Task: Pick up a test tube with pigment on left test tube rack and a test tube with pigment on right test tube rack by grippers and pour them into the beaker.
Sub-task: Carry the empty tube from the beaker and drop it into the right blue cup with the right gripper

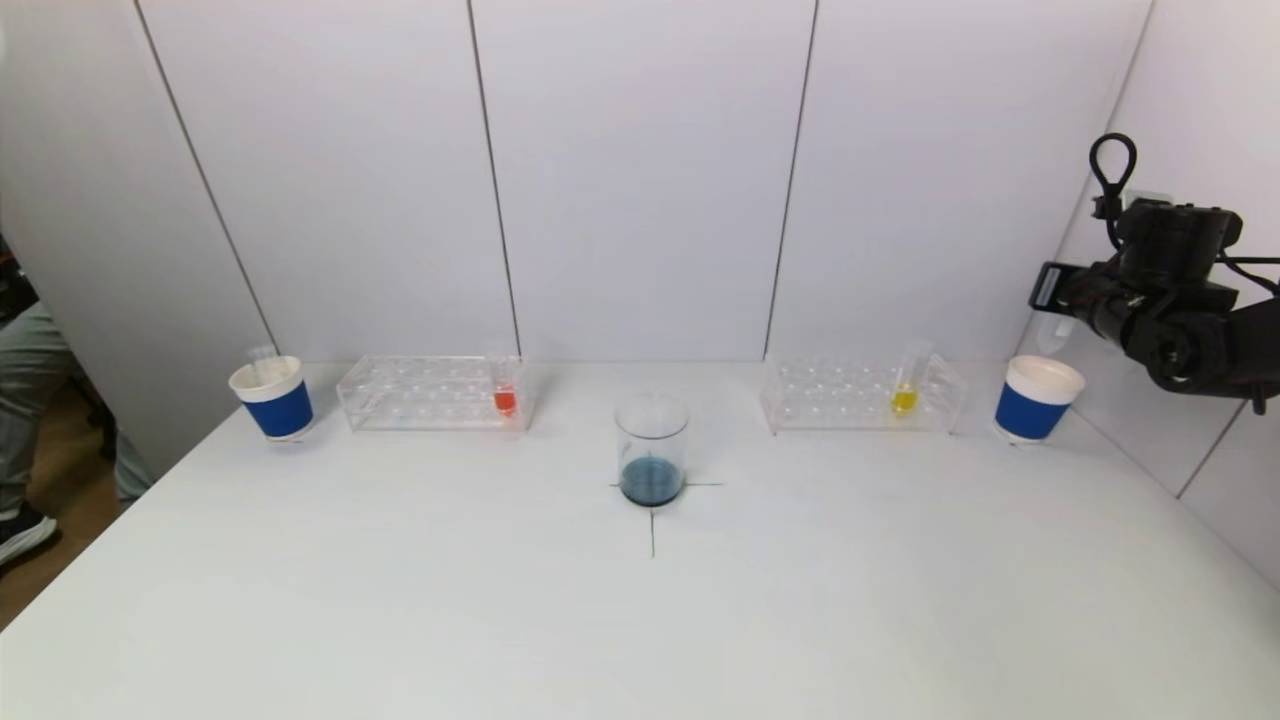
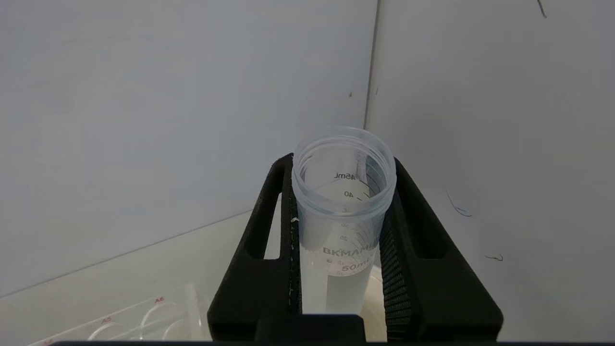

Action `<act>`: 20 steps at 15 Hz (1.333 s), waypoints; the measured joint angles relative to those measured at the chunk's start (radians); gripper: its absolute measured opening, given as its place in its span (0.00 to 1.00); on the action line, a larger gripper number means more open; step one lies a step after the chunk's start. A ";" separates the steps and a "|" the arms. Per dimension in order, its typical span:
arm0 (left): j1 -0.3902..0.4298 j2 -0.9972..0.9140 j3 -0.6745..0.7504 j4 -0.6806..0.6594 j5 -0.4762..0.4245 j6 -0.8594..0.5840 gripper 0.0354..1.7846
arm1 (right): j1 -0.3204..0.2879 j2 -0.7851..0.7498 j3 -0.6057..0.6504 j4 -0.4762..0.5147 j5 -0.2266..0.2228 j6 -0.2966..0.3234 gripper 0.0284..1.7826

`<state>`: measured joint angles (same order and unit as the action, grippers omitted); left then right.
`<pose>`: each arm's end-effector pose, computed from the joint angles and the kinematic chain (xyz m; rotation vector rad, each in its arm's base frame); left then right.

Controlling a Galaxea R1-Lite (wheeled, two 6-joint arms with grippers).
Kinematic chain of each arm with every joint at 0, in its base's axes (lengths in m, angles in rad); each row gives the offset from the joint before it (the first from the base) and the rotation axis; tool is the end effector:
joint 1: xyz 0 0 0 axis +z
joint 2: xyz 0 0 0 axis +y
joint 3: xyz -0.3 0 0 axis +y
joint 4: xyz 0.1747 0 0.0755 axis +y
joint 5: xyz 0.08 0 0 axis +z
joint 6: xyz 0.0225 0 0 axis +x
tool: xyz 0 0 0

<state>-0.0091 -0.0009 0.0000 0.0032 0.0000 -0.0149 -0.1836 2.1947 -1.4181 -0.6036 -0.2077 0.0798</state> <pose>-0.0229 0.0002 0.0752 -0.0149 0.0024 -0.0091 0.4448 -0.0873 0.1573 0.0765 0.1584 -0.3971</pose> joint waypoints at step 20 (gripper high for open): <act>0.000 0.000 0.000 0.000 0.000 0.000 0.99 | -0.030 0.129 0.029 -0.060 0.000 -0.007 0.28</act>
<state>-0.0091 -0.0009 0.0000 0.0032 0.0000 -0.0147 -0.2136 2.3240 -1.3894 -0.6634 -0.2072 0.0730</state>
